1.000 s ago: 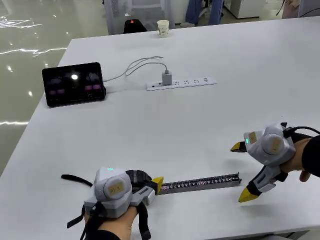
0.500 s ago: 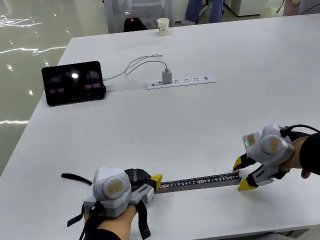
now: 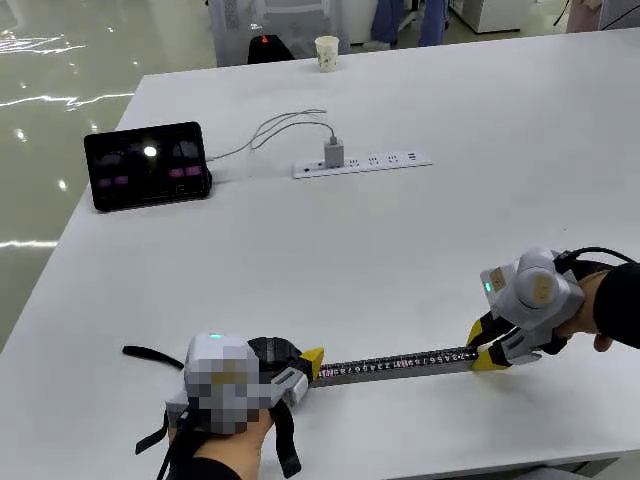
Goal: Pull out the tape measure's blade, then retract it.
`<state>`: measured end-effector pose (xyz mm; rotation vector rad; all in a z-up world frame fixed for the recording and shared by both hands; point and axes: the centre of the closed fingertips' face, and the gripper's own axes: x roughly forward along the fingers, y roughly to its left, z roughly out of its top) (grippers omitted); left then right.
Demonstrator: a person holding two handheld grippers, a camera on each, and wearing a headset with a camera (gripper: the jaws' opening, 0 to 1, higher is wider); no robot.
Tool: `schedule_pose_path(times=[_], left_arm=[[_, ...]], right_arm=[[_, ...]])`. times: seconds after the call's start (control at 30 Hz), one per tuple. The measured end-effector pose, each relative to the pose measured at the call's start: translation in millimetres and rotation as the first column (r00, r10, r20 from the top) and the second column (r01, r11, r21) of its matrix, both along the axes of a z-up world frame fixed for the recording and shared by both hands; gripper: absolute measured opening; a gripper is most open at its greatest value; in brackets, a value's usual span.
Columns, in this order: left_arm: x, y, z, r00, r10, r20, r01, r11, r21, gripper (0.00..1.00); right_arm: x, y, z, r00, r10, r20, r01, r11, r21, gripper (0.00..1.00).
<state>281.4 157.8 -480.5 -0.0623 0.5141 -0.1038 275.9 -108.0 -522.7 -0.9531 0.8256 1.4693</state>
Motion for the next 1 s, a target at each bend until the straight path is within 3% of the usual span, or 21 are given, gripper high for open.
schedule_pose_path(times=[0.1,0.2,0.23,0.4,0.57,1.0], left_arm=[[0.6,-0.7,-1.3,1.0,-0.005,0.006,0.005,1.0,0.005,0.87],[-0.2,-1.4,-3.5,1.0,-0.011,-0.004,0.011,1.0,0.017,0.8],[-0.5,-1.1,-4.2,1.0,-0.01,-0.007,0.01,1.0,0.022,0.8],[-1.3,1.5,-6.2,1.0,0.007,-0.025,-0.006,1.0,0.005,0.77],[-4.0,-11.1,-6.3,0.999,-0.035,-0.037,0.035,0.999,0.013,0.64],[-4.4,-6.3,-6.1,0.998,-0.044,-0.037,0.045,0.999,0.012,0.62]], right_arm=[[0.7,0.1,-0.3,1.0,-0.008,-0.005,0.008,1.0,-0.019,0.12],[2.0,-0.1,-0.6,1.0,-0.025,-0.014,0.024,0.999,-0.038,0.12],[2.4,-1.0,-0.8,0.997,-0.067,-0.031,0.065,0.997,-0.043,0.11],[3.5,-1.1,-0.8,0.996,-0.081,-0.036,0.08,0.996,-0.046,0.11],[2.9,-0.5,-0.7,0.997,-0.072,-0.028,0.07,0.996,-0.051,0.11],[3.8,0.1,-0.7,0.994,-0.101,-0.032,0.1,0.995,-0.015,0.1]])
